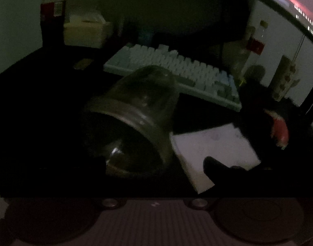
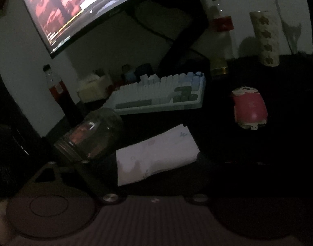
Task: Clean container
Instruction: 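Lift the jar with the left tool while the right tool grasps the white tissue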
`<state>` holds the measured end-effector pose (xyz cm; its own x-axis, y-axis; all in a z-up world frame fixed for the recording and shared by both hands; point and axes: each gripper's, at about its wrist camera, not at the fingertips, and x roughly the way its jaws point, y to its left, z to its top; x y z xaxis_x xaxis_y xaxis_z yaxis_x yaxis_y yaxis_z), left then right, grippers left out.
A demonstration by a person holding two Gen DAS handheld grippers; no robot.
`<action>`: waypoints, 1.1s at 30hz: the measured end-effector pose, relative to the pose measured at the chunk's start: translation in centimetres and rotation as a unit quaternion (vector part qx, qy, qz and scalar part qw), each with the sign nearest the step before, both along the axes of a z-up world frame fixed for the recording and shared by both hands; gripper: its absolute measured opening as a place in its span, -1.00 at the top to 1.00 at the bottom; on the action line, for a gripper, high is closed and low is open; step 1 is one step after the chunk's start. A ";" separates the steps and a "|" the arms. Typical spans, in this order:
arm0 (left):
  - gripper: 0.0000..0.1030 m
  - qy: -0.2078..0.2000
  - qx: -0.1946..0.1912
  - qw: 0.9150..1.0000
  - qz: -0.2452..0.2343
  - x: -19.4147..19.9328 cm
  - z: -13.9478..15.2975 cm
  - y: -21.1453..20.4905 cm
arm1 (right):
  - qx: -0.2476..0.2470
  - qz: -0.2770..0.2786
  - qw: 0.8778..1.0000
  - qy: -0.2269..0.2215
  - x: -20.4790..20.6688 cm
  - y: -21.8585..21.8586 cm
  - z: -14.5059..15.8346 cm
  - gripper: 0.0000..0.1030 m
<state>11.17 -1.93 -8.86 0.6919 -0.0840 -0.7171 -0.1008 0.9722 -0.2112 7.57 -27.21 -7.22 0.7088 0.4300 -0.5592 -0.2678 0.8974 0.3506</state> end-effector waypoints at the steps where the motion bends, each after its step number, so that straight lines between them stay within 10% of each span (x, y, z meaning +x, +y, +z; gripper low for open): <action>1: -0.99 -0.005 -0.003 1.000 -0.001 0.3 0.1 0.2 | -0.001 -0.002 1.000 -0.002 0.0 0.1 -0.1 -0.73; 3: -0.91 -0.019 -0.002 1.000 -0.001 0.7 0.3 0.5 | 0.005 -0.004 1.000 -0.008 0.1 0.0 -0.5 -0.73; 5: 0.16 -0.034 0.003 0.999 -0.006 1.3 0.5 0.7 | 0.025 -0.005 1.000 -0.009 0.2 -0.2 -0.9 -0.71; 7: 0.62 -0.032 -0.001 0.999 -0.020 2.0 0.4 1.1 | 0.038 -0.005 0.999 -0.002 0.5 -0.3 -1.4 -0.56; 11: 0.78 -0.053 -0.025 0.997 -0.041 2.8 -0.2 2.8 | 0.000 -0.003 1.000 0.002 1.0 1.1 -2.1 -0.04; 15: 0.80 -0.076 -0.061 0.992 -0.077 2.7 -0.8 4.9 | -0.032 0.001 1.000 0.002 1.1 2.9 -2.8 0.03; 25: 0.79 -0.084 -0.071 0.976 -0.190 0.3 -1.3 8.0 | -0.040 0.010 0.999 -0.031 0.8 3.6 -3.0 -0.51; 33: 0.80 -0.096 -0.087 0.942 -0.311 -0.6 -1.0 10.4 | -0.102 0.027 0.994 -0.027 2.3 4.8 -1.8 -0.67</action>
